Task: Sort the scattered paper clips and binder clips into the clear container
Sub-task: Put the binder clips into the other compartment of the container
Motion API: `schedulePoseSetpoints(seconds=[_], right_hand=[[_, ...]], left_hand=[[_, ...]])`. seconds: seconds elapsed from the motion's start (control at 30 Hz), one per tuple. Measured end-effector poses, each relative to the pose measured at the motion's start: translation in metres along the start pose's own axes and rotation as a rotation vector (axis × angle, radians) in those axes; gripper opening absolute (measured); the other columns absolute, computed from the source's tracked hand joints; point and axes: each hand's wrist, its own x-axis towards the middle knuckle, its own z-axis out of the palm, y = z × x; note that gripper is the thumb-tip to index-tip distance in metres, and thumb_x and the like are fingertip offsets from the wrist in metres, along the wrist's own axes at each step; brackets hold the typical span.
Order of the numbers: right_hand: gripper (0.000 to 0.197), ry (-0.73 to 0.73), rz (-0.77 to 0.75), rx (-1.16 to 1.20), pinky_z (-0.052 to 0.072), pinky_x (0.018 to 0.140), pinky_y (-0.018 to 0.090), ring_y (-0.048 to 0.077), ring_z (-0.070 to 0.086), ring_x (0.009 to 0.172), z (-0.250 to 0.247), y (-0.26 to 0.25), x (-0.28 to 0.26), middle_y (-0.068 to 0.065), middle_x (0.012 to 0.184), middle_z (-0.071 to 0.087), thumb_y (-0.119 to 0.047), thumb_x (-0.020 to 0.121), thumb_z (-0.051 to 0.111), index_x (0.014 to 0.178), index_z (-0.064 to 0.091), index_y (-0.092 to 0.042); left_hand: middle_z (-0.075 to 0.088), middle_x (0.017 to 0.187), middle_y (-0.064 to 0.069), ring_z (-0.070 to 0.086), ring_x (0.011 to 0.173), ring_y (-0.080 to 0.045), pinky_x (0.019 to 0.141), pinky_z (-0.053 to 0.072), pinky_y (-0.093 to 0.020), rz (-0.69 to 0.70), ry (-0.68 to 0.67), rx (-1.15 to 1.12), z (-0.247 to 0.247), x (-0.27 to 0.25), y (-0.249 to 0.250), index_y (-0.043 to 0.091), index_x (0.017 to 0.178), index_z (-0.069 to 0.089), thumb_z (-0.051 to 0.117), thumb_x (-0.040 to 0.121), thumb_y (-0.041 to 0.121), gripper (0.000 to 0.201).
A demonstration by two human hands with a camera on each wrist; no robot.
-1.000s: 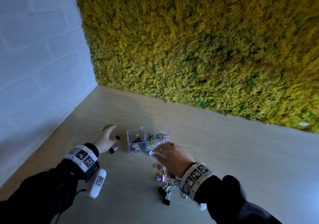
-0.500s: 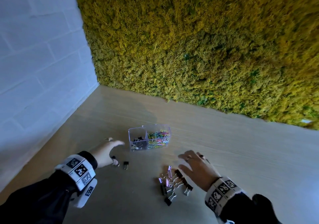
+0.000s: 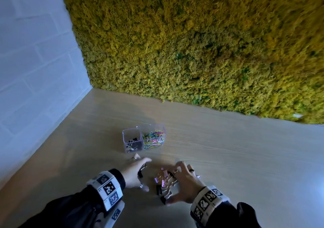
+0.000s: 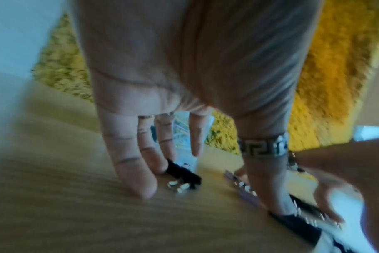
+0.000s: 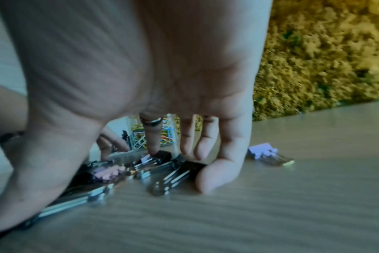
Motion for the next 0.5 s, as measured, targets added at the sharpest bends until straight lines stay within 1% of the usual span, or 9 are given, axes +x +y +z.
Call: schedulePoseSetpoints(seconds=[0.03, 0.1, 0.17, 0.2, 0.27, 0.33, 0.37, 0.43, 0.5], right_hand=[[0.108, 0.004, -0.008, -0.020, 0.042, 0.098, 0.045, 0.026, 0.029, 0.118, 0.002, -0.003, 0.002, -0.002, 0.128, 0.027, -0.071, 0.036, 0.072, 0.131, 0.032, -0.041], [0.095, 0.007, -0.038, -0.042, 0.038, 0.101, 0.040, 0.026, 0.028, 0.117, 0.005, -0.008, 0.007, 0.000, 0.129, 0.028, -0.055, 0.047, 0.080, 0.130, 0.041, -0.030], [0.093, -0.003, -0.065, -0.039, 0.032, 0.102, 0.033, 0.026, 0.031, 0.115, 0.005, -0.011, 0.011, 0.001, 0.129, 0.032, -0.058, 0.044, 0.077, 0.124, 0.049, -0.020], [0.093, -0.005, -0.072, -0.030, 0.032, 0.101, 0.032, 0.026, 0.032, 0.115, 0.005, -0.011, 0.013, 0.000, 0.129, 0.034, -0.060, 0.042, 0.076, 0.122, 0.052, -0.019], [0.080, 0.019, -0.079, 0.007, 0.035, 0.100, 0.033, 0.026, 0.037, 0.113, 0.004, -0.009, 0.017, -0.003, 0.128, 0.039, -0.050, 0.050, 0.080, 0.120, 0.054, -0.020], [0.071, 0.043, -0.088, 0.040, 0.037, 0.098, 0.033, 0.025, 0.041, 0.111, 0.003, -0.005, 0.020, -0.002, 0.125, 0.043, -0.042, 0.053, 0.081, 0.116, 0.057, -0.019], [0.070, 0.046, -0.096, 0.043, 0.038, 0.098, 0.032, 0.026, 0.043, 0.111, 0.000, -0.004, 0.021, -0.001, 0.124, 0.045, -0.040, 0.053, 0.082, 0.115, 0.058, -0.018], [0.066, 0.049, -0.111, 0.056, 0.039, 0.098, 0.032, 0.025, 0.047, 0.110, -0.004, -0.003, 0.024, 0.004, 0.123, 0.047, -0.035, 0.055, 0.082, 0.114, 0.060, -0.014], [0.061, 0.053, -0.127, 0.102, 0.041, 0.097, 0.031, 0.025, 0.050, 0.110, -0.008, -0.002, 0.026, 0.009, 0.121, 0.049, -0.025, 0.058, 0.082, 0.113, 0.060, -0.010]], left_hand=[[0.030, 0.115, -0.001, 0.038, 0.116, -0.023, 0.094, 0.037, -0.033, 0.009, 0.018, 0.070, 0.003, 0.003, 0.002, 0.028, 0.134, 0.033, 0.080, 0.061, 0.040, 0.087], [0.030, 0.108, 0.000, 0.041, 0.113, -0.023, 0.090, 0.036, -0.031, 0.030, 0.068, 0.149, 0.009, 0.009, 0.008, 0.026, 0.130, 0.039, 0.074, 0.068, 0.038, 0.072], [0.033, 0.105, -0.002, 0.043, 0.112, -0.024, 0.084, 0.034, -0.029, 0.042, 0.111, 0.163, 0.013, 0.013, 0.014, 0.020, 0.125, 0.043, 0.068, 0.076, 0.029, 0.056], [0.038, 0.109, -0.005, 0.043, 0.114, -0.025, 0.085, 0.034, -0.030, 0.044, 0.122, 0.179, 0.015, 0.015, 0.016, 0.017, 0.124, 0.043, 0.065, 0.079, 0.024, 0.051], [0.043, 0.127, -0.014, 0.039, 0.123, -0.029, 0.095, 0.034, -0.032, 0.033, 0.113, 0.205, 0.017, 0.019, 0.018, 0.014, 0.128, 0.041, 0.060, 0.083, 0.017, 0.049], [0.037, 0.138, -0.016, 0.036, 0.128, -0.029, 0.101, 0.033, -0.032, 0.035, 0.099, 0.179, 0.018, 0.020, 0.018, 0.012, 0.131, 0.040, 0.059, 0.084, 0.015, 0.051], [0.038, 0.136, -0.014, 0.039, 0.126, -0.028, 0.099, 0.035, -0.032, 0.054, 0.105, 0.159, 0.017, 0.019, 0.017, 0.010, 0.128, 0.043, 0.061, 0.083, 0.016, 0.049], [0.041, 0.124, -0.009, 0.046, 0.115, -0.026, 0.093, 0.040, -0.031, 0.114, 0.135, 0.120, 0.016, 0.018, 0.016, 0.006, 0.116, 0.049, 0.067, 0.078, 0.020, 0.045], [0.039, 0.122, -0.007, 0.045, 0.114, -0.023, 0.093, 0.039, -0.028, 0.169, 0.134, 0.076, 0.015, 0.016, 0.016, 0.008, 0.118, 0.049, 0.071, 0.072, 0.022, 0.052]])
